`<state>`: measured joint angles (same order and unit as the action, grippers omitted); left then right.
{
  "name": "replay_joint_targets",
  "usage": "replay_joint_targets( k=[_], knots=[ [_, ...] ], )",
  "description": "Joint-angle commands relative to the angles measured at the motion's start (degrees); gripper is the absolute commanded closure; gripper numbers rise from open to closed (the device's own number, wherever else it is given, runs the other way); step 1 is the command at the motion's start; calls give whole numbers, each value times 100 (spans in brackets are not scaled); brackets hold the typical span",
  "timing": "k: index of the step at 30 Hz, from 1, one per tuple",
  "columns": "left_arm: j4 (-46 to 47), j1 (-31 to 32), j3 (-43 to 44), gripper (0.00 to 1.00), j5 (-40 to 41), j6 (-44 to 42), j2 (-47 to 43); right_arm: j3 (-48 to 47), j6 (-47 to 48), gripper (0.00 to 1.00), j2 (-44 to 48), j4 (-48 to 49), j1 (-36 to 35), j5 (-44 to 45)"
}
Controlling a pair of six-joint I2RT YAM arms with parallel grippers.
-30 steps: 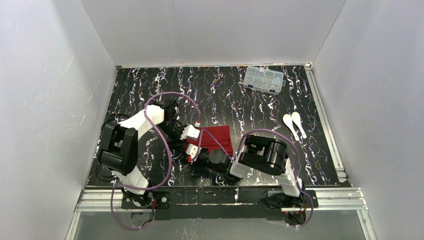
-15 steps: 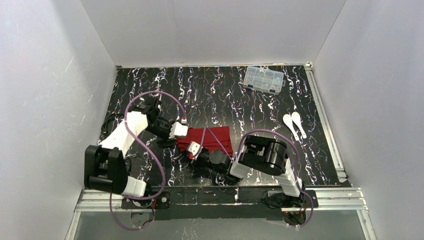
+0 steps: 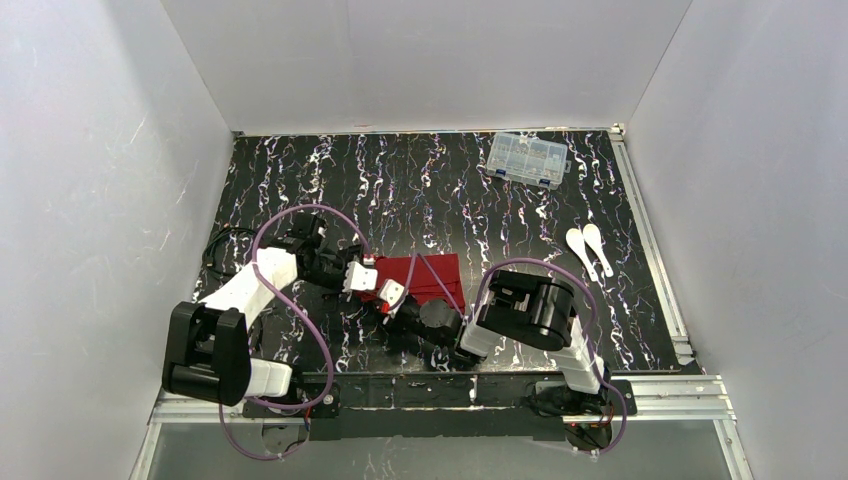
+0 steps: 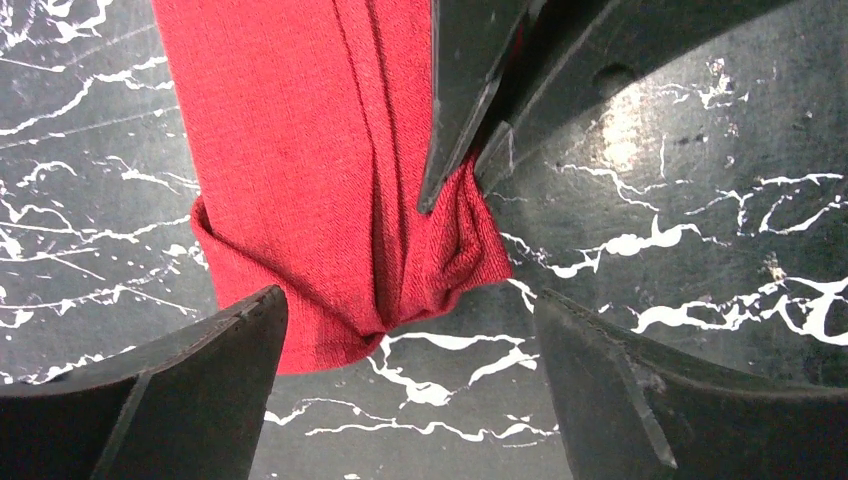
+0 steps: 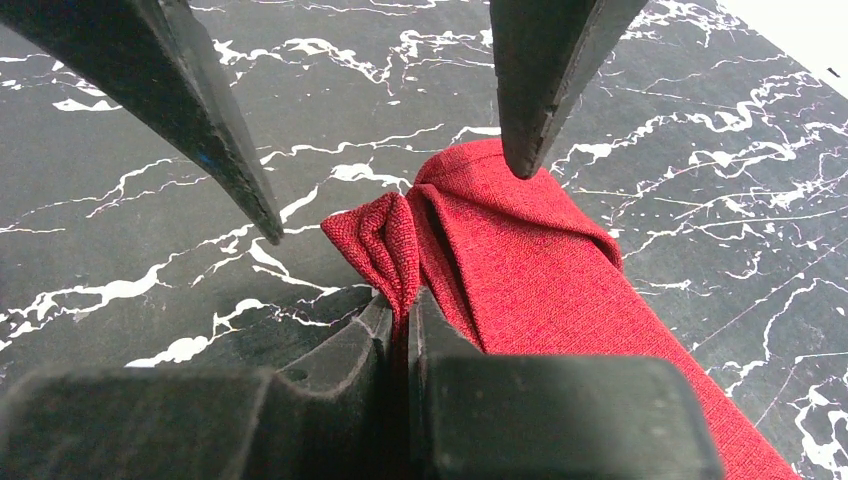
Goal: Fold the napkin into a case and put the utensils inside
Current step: Stuff the top corner of the smaller-rectangle-folded napkin into the folded napkin.
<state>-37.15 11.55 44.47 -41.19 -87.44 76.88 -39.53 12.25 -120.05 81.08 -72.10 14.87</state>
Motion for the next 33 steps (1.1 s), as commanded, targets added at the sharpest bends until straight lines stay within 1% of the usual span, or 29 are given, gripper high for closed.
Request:
replay_joint_targets(
  k=[1, 3, 4, 7, 9, 10, 15, 17, 18, 21, 22, 24, 27, 33],
  knots=[
    [190, 154, -88, 15, -388, -118, -95, 41, -84, 85, 182, 479, 36, -24],
    [185, 184, -124, 25, -434, -275, -113, 49, -83, 85, 184, 479, 38, -38],
    [163, 208, -137, 33, -439, -357, -124, 57, -85, 85, 188, 473, 45, -37],
    [127, 248, -178, 51, -398, -546, -154, 66, -88, 86, 193, 462, 49, -48],
    [23, 276, -171, 59, -336, -673, -142, 68, -86, 86, 203, 449, 63, -46],
    [-21, 282, -167, 60, -322, -714, -131, 67, -83, 86, 204, 445, 66, -46],
    [-57, 340, -159, 66, -358, -689, -156, 60, -111, 86, 233, 392, 68, -97],
    [-101, 370, -143, 66, -392, -705, -164, 73, -113, 87, 239, 377, 75, -113],
    [-130, 385, -134, 63, -411, -703, -165, 74, -109, 87, 243, 371, 73, -111],
    [-186, 415, -139, 44, -436, -733, -181, 72, -101, 87, 253, 358, 83, -111],
    [-193, 418, -148, 41, -441, -738, -194, 68, -109, 87, 254, 356, 83, -116],
    [-193, 428, -157, 39, -455, -759, -212, 68, -118, 88, 254, 356, 96, -136],
    [-232, 456, -151, 42, -444, -854, -204, 59, -153, 88, 240, 347, 90, -143],
    [-132, 514, -170, 58, -430, -771, -191, 57, -211, 89, 201, 367, 90, -149]
  ],
)
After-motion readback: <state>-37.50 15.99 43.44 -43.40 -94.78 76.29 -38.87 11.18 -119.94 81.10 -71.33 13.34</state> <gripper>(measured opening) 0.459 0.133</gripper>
